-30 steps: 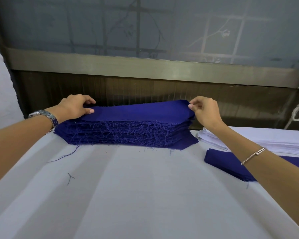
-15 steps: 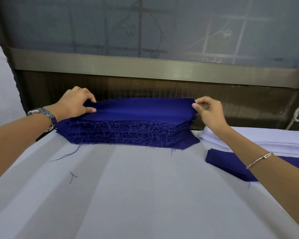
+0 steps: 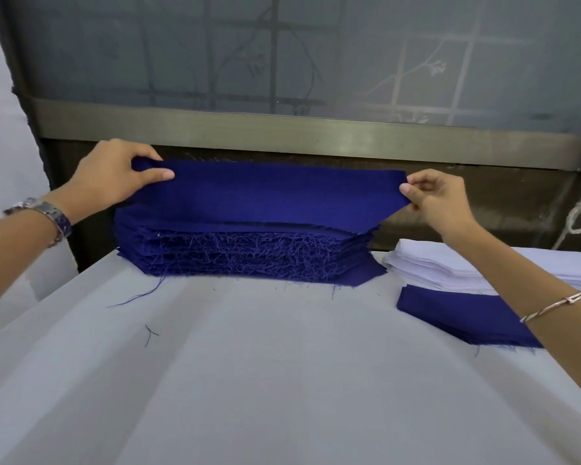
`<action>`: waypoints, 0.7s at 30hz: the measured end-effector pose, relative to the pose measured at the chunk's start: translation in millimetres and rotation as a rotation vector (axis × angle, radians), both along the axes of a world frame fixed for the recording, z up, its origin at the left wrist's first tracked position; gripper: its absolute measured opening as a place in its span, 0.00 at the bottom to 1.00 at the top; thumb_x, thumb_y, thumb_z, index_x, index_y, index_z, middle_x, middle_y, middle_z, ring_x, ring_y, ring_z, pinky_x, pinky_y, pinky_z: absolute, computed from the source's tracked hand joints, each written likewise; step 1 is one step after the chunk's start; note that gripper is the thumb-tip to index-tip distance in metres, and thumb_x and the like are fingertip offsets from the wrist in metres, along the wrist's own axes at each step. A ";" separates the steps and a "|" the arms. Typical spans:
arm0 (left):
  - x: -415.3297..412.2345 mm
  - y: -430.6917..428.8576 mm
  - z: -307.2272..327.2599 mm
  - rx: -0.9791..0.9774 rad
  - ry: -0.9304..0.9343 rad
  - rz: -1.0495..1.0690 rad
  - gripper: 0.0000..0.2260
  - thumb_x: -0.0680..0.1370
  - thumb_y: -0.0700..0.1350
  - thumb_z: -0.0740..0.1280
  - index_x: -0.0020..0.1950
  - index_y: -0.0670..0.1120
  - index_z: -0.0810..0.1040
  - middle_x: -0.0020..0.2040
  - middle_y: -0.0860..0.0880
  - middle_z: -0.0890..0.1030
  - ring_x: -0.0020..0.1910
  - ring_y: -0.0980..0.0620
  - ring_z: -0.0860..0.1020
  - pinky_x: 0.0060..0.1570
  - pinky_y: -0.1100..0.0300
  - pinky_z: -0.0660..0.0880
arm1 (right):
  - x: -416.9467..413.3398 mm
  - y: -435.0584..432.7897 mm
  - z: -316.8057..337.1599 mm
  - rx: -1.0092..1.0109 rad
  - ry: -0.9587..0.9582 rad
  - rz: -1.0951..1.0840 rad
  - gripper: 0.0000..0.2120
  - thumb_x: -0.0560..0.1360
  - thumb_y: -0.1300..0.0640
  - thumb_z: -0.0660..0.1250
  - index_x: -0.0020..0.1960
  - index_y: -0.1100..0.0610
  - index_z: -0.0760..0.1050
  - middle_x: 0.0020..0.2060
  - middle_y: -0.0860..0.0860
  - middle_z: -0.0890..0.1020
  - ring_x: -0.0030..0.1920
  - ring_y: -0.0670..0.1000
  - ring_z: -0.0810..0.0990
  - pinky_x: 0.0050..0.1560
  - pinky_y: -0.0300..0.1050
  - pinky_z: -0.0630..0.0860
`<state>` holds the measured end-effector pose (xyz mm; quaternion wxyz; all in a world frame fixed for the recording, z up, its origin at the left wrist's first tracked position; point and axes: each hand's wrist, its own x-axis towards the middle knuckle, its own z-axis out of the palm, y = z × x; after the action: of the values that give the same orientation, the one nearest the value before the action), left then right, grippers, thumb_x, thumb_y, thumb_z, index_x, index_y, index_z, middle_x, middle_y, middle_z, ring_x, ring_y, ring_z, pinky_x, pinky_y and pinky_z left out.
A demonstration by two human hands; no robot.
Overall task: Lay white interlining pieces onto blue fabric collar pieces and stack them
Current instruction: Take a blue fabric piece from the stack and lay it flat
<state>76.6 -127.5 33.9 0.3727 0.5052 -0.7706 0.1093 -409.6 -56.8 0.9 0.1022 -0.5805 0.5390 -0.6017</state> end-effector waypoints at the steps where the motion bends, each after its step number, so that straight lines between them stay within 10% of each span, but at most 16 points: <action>1: -2.8 3.5 5.1 0.016 0.049 -0.034 0.13 0.74 0.55 0.72 0.54 0.48 0.83 0.44 0.49 0.81 0.42 0.50 0.79 0.45 0.54 0.76 | -4.8 6.3 3.4 0.021 -0.010 0.003 0.04 0.79 0.64 0.69 0.48 0.57 0.78 0.37 0.50 0.81 0.25 0.39 0.76 0.31 0.30 0.76; 6: -22.0 23.0 17.5 0.156 0.241 -0.173 0.04 0.73 0.50 0.74 0.45 0.53 0.83 0.38 0.53 0.83 0.34 0.60 0.80 0.34 0.79 0.72 | -37.1 43.0 12.7 0.161 0.047 -0.033 0.04 0.79 0.61 0.68 0.54 0.59 0.79 0.41 0.52 0.82 0.29 0.44 0.76 0.35 0.34 0.80; 21: -60.4 88.6 -58.5 0.937 0.166 -0.383 0.15 0.66 0.62 0.71 0.43 0.53 0.86 0.39 0.47 0.86 0.30 0.57 0.78 0.25 0.68 0.69 | -159.7 132.7 -30.5 0.921 0.297 0.318 0.19 0.71 0.48 0.77 0.46 0.65 0.83 0.30 0.59 0.77 0.28 0.50 0.70 0.35 0.38 0.73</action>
<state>16.2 -39.0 -24.7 0.1794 0.4748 -0.7835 -0.3585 -569.3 75.9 -29.6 0.3602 -0.6293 0.6620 -0.1897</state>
